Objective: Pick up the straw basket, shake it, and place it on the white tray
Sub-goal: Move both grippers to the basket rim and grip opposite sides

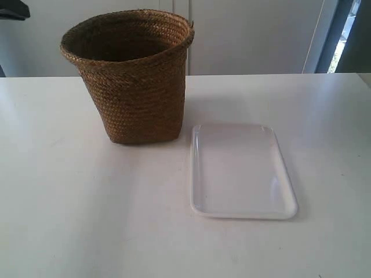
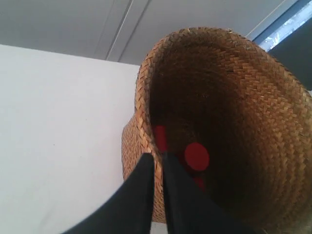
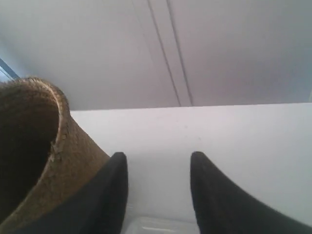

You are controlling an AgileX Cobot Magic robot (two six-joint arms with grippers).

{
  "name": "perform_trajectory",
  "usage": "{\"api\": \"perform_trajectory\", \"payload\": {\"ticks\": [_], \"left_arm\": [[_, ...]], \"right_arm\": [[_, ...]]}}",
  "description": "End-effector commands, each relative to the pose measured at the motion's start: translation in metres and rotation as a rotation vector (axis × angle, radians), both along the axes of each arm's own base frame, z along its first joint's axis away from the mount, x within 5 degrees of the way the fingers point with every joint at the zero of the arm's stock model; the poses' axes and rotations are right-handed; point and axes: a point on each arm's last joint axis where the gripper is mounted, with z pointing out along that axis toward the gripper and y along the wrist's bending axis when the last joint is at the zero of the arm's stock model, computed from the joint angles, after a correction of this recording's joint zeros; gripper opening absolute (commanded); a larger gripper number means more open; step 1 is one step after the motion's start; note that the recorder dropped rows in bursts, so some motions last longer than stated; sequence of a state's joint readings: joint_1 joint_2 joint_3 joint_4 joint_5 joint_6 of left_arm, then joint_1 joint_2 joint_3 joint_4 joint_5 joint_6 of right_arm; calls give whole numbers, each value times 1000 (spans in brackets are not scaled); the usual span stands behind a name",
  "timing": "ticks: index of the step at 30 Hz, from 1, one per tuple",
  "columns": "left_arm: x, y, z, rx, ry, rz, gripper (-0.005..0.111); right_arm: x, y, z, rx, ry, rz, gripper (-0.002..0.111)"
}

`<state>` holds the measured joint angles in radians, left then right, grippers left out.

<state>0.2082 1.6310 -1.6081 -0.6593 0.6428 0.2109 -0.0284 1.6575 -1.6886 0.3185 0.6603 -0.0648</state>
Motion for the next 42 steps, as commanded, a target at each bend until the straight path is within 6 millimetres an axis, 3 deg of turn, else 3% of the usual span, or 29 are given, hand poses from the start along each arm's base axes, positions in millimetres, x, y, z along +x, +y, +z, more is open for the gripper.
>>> {"api": "perform_trajectory", "payload": {"ticks": [1,3,7,9,13,20,26,35,42], "left_arm": [[12,3,-12,-12,32,-13,45],[18,3,-19,-19,42,-8,57],[30,-5,-35,9,52,-41,59],[35,-9,-38,11,43,-40,59],[42,-13,-49,28,51,-59,59],[48,-21,-52,35,32,-56,59],[55,-40,-58,52,17,-81,59],[65,-44,-63,59,31,-107,59],[69,-55,-68,74,36,-131,59]], "right_arm": [[15,3,-1,154,-70,-23,40],[26,9,-10,156,-74,4,44],[48,25,-35,143,-14,56,73],[52,35,-38,208,-25,65,73],[69,63,-56,142,34,190,79],[104,80,-79,181,145,247,80],[108,91,-79,113,145,257,80],[109,100,-78,19,155,221,80],[113,122,-82,29,132,239,80]]}}
